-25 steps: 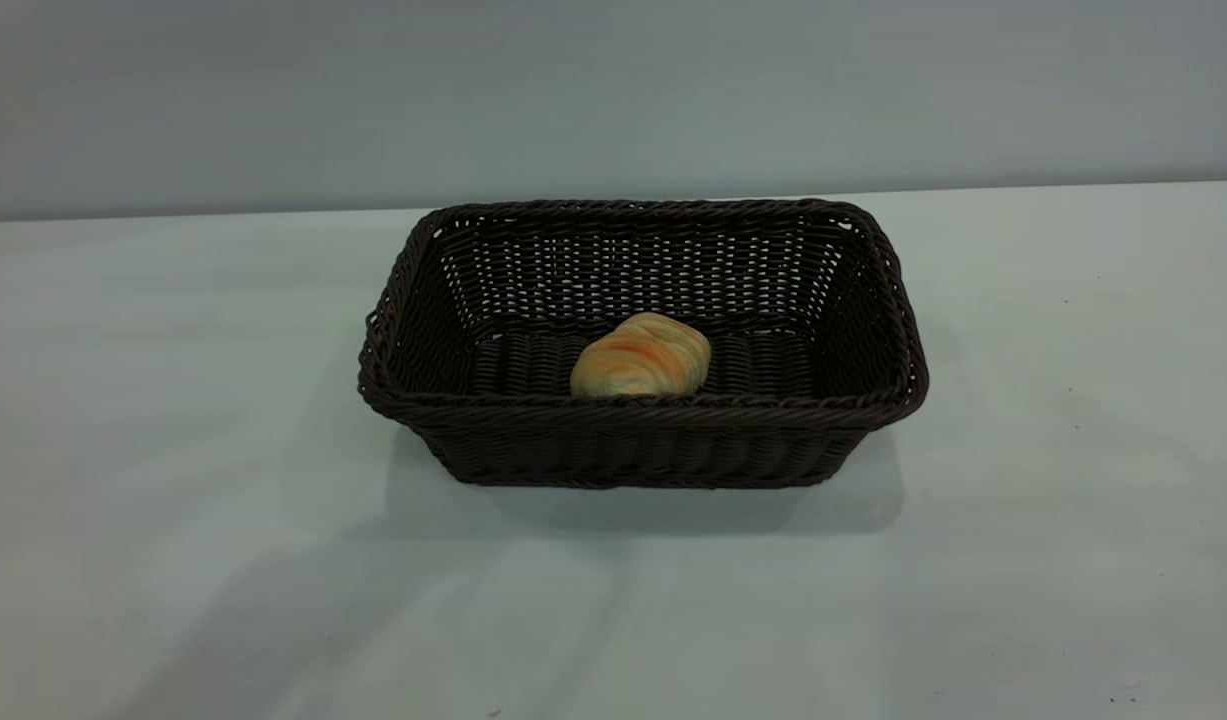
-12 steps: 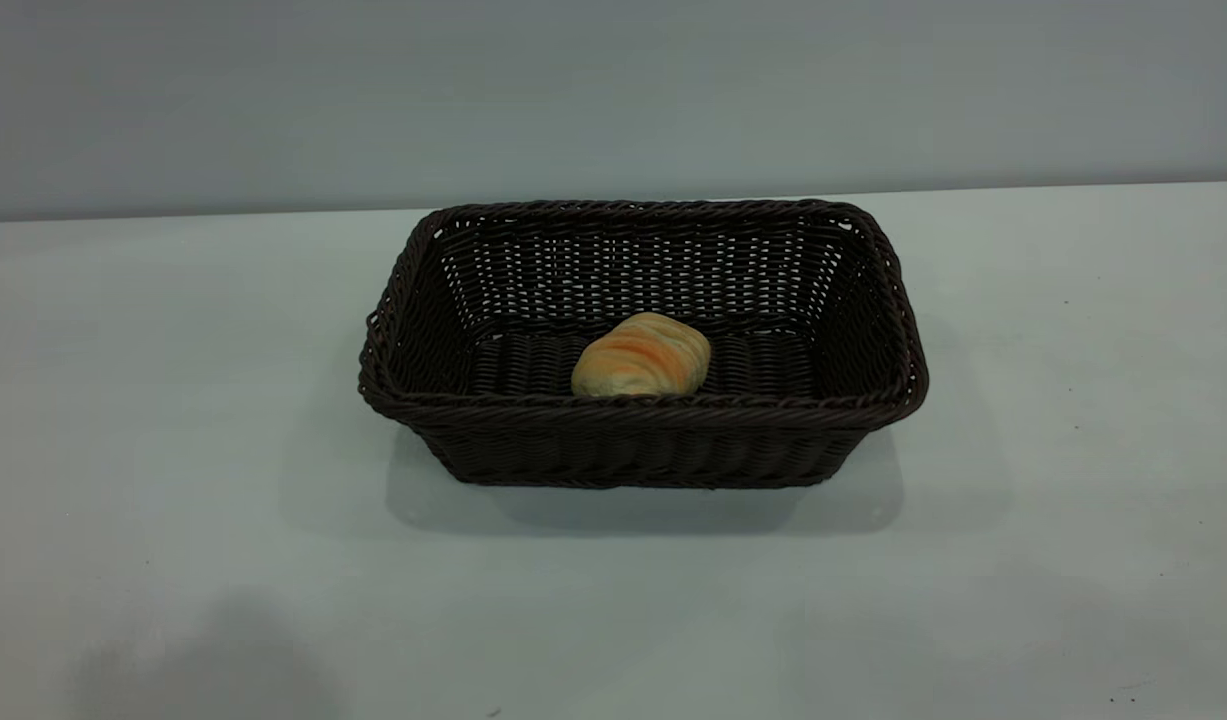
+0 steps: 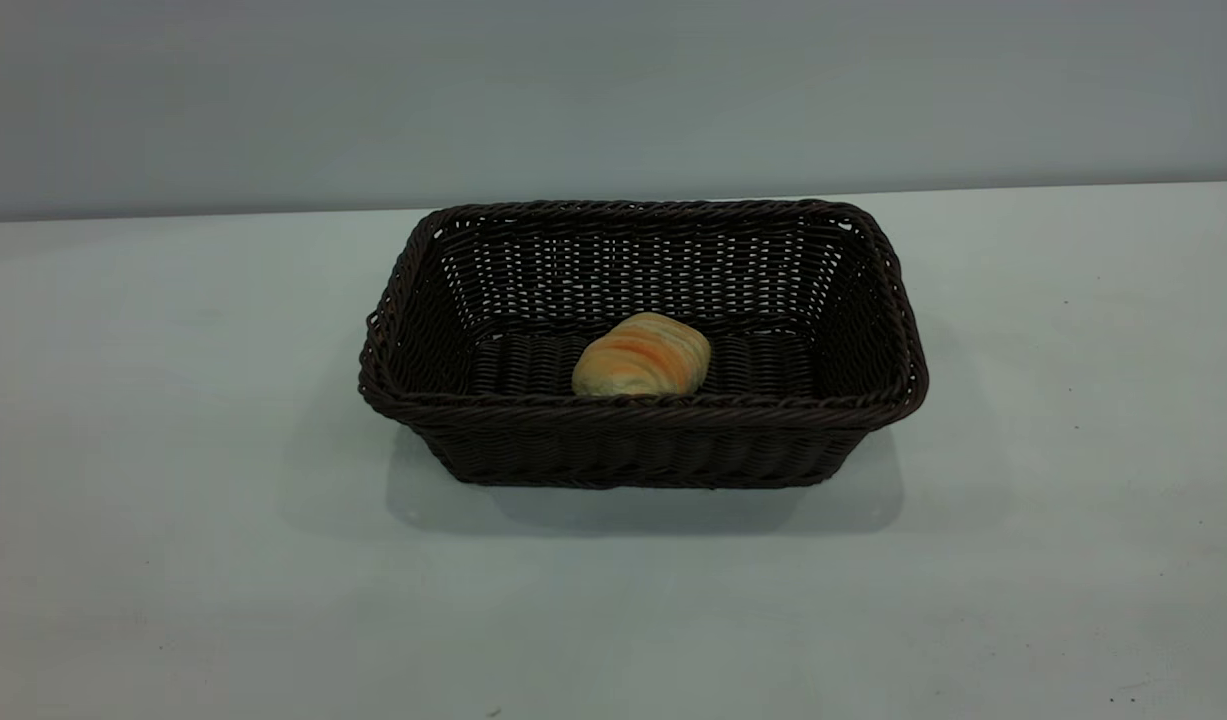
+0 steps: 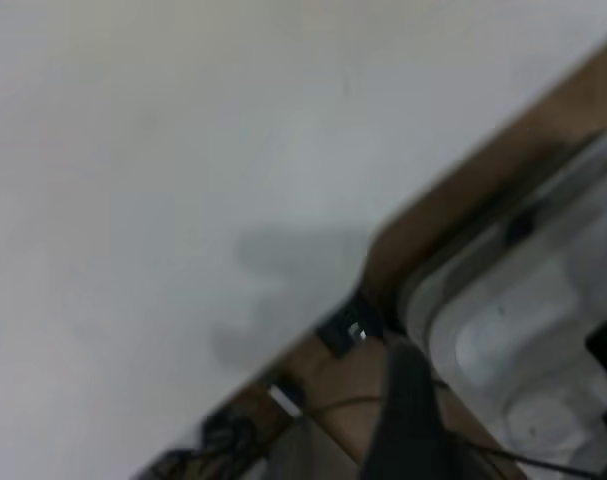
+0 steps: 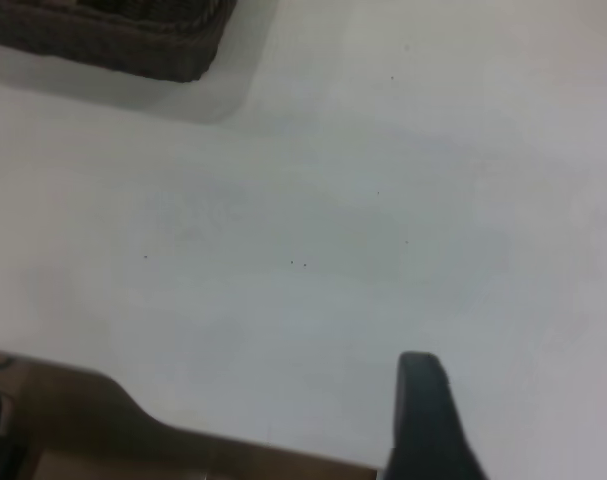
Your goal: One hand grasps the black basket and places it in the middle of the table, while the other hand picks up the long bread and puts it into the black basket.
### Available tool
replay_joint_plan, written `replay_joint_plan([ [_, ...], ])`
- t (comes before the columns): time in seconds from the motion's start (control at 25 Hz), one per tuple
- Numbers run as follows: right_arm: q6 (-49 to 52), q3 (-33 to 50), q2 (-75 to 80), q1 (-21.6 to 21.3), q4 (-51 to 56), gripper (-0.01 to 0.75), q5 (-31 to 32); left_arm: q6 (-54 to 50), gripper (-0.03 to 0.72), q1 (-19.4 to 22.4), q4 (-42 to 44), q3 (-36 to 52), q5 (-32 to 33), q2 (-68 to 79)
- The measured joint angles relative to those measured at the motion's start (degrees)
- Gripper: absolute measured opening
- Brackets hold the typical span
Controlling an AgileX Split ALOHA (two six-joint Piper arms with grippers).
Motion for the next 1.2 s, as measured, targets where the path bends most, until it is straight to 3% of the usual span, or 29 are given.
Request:
replay_joint_plan([
  [0.28, 0.0, 0.0, 0.0, 0.0, -0.58, 0.525, 0.0, -2.61, 0.579, 0.0, -0.11, 12.68, -2.17, -15.25],
  [0.84, 0.0, 0.0, -0.35, -0.07, -0.58, 0.525, 0.0, -4.77, 0.579, 0.0, -0.16, 13.44, -2.52, -32.75],
  [0.96, 0.0, 0.0, -2.5, -2.51, -0.58, 0.525, 0.0, -4.77, 0.579, 0.08, -0.16, 13.44, -2.52, -35.2],
  [1.04, 0.0, 0.0, -4.55, -5.88, -0.58, 0.525, 0.0, -4.77, 0.579, 2.53, -0.29, 13.44, -2.35, -36.08],
  [1.2, 0.0, 0.0, -7.17, -8.67, -0.74, 0.525, 0.12, -4.82, 0.579, 15.76, -0.42, 13.44, -2.27, -36.28],
])
